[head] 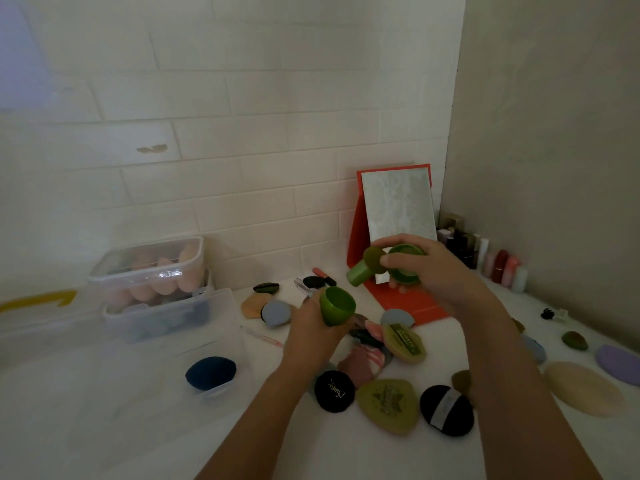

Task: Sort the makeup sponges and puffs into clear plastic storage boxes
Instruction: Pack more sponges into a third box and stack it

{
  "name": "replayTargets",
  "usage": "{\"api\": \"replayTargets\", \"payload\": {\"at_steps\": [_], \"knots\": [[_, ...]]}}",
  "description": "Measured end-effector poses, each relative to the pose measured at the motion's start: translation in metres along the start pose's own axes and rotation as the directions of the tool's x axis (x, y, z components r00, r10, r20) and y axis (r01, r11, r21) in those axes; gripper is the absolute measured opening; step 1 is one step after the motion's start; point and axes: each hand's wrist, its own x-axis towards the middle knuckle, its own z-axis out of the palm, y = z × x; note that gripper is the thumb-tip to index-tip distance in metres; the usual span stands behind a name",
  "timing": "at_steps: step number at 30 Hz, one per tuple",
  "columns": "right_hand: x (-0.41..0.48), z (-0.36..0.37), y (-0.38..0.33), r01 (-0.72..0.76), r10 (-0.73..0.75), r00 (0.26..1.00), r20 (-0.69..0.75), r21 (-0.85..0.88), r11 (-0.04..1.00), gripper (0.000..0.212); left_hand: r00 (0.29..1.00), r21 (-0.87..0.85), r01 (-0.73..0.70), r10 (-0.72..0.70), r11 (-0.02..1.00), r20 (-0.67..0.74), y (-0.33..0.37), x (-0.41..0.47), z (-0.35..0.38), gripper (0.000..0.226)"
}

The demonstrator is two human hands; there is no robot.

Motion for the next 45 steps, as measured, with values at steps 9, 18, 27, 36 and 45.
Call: {"api": "replayTargets", "payload": {"at_steps": [9, 18, 27, 36, 45], "knots": [[0.002, 0.02, 0.001, -0.008, 0.074, 0.974, 0.212, -0.297, 0.955, 0.019, 0.998, -0.024, -0.048, 0.049, 0.999, 0.032, 0.0, -0.007, -0.001, 0.037], [0.001, 0.023, 0.002, 0.017, 0.075, 0.961, 0.266, -0.328, 0.945, 0.017, 0.994, 0.01, -0.087, 0.086, 0.996, 0.064, 0.001, -0.011, -0.006, 0.037], [0.009, 0.029, 0.01, 0.054, -0.03, 0.996, 0.084, -0.292, 0.955, 0.025, 0.996, -0.085, -0.042, 0.049, 0.996, 0.077, 0.002, -0.009, -0.012, 0.02], [0.011, 0.034, 0.009, 0.061, -0.049, 0.998, 0.047, -0.303, 0.951, 0.042, 0.981, -0.336, 0.006, 0.06, 0.942, 0.185, 0.023, -0.012, -0.016, 0.018], [0.004, 0.05, 0.003, 0.111, -0.046, 0.967, 0.251, -0.251, 0.962, 0.041, 0.94, -0.46, 0.282, -0.147, 0.842, 0.308, 0.026, -0.009, -0.025, 0.049]]}}
